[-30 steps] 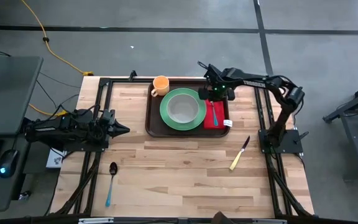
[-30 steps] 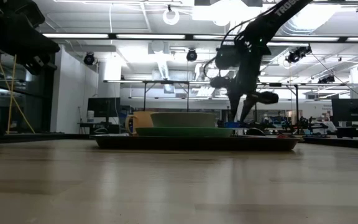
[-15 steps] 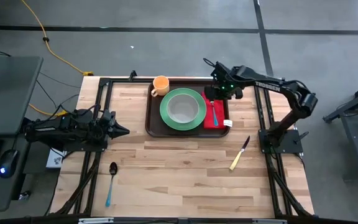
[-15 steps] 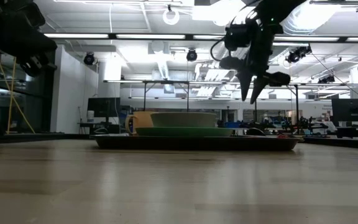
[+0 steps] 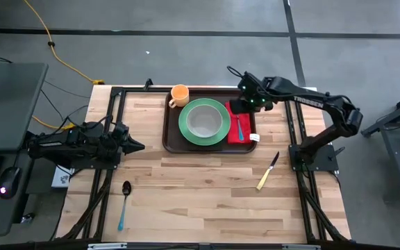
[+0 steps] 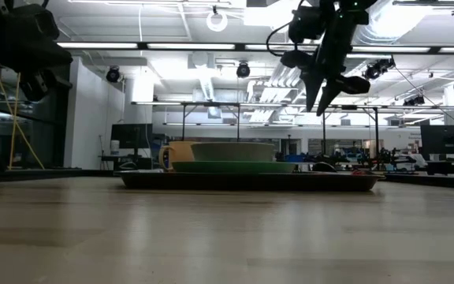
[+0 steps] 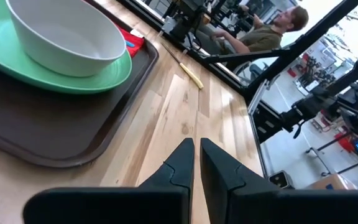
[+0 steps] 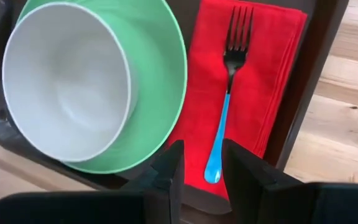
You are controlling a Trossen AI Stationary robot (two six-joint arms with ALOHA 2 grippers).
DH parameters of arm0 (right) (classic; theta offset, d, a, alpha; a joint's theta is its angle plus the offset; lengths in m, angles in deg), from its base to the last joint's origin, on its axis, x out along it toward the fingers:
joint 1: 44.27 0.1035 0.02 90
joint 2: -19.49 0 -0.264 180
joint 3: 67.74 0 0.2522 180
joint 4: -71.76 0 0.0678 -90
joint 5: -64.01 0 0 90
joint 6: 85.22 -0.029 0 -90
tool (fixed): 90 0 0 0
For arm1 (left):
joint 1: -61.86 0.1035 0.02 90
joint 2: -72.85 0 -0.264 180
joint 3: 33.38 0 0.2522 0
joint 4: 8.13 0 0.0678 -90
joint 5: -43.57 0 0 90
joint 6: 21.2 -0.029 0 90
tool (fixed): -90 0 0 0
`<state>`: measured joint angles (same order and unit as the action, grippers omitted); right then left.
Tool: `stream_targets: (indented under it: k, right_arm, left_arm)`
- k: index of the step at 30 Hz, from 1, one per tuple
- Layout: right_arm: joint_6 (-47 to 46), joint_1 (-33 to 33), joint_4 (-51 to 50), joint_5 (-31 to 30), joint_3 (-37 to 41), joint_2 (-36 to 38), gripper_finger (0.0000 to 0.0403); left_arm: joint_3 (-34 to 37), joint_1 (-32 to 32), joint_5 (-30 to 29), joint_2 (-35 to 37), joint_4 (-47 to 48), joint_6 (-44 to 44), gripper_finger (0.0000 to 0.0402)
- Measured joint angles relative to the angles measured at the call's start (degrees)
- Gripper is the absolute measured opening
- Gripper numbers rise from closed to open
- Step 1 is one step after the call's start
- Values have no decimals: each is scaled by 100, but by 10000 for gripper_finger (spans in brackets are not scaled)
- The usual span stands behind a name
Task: Set up tray
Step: Put the blue spoon on the red table napkin to right of the green plate
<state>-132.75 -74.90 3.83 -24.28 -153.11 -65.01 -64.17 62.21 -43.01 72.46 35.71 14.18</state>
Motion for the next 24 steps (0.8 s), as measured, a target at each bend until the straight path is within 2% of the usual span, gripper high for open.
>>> stream_targets:
  k: [12,24]
  right_arm:
    - [-68,535,-502,25,0,180,85]
    - [-585,1276,-808,0,0,180,85]
  left_arm:
    - [0,0,-13,-1,2,116,56]
    - [0,0,-9,0,2,116,56]
